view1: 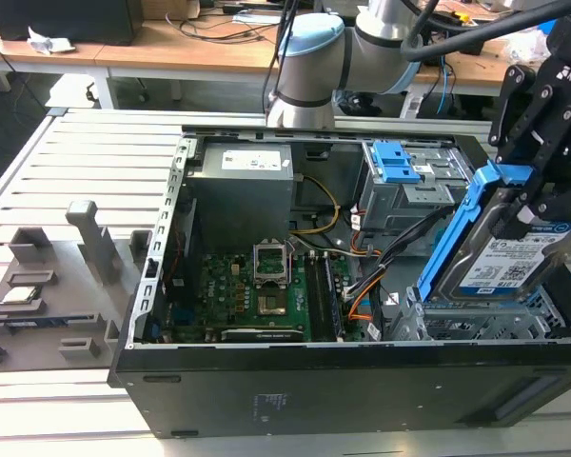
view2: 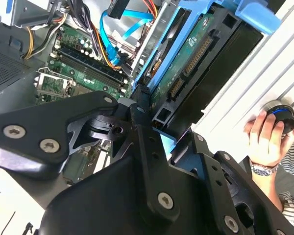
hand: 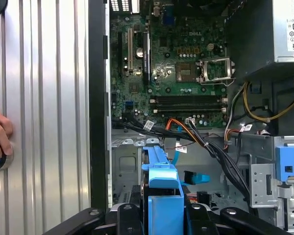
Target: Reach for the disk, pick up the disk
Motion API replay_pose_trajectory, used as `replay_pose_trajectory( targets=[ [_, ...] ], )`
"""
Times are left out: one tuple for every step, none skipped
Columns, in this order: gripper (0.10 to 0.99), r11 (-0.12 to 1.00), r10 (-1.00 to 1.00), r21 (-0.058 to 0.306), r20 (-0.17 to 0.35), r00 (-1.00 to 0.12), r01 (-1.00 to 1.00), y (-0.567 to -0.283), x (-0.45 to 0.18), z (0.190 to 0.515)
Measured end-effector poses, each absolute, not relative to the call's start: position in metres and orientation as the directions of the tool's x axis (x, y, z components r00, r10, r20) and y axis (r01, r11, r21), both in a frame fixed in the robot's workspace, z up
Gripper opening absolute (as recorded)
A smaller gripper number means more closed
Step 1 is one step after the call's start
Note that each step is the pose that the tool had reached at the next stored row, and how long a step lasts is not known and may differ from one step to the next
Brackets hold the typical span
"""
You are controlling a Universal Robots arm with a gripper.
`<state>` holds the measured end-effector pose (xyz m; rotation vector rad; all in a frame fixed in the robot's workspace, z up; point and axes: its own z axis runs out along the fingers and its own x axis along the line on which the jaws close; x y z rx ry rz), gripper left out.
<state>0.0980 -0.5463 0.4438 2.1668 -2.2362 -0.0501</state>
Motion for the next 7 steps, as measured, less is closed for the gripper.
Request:
replay_pose_trajectory(
  targets=[
    [0.369,0.031,-0.999,0.042,-0.003,-0.032,-0.999,-0.5463,0.0980,0.4437],
    [0.369,0.031,-1.000,0.042,-0.003,-0.032,-0.999,-0.5463,0.0980,0.4437],
    [0.369,0.031,-1.000,0.042,-0.003,-0.031,-0.999,-0.5463,0.0980,0.4437],
    [0.369,0.031,-0.999,0.042,-0.003,-0.032,-0.999,-0.5462,0.0980,0.4437],
    [0.369,0.031,-1.000,0.042,-0.003,-0.031,-0.999,-0.5462,0.0980,0.4436],
    [0.369,0.031,-0.999,0.042,-0.003,-0.032,-0.999,-0.5462,0.0980,0.4436],
    [0.369,0.031,-1.000,0.042,-0.003,-0.031,-0.999,-0.5462,0.0980,0.4436]
  ],
)
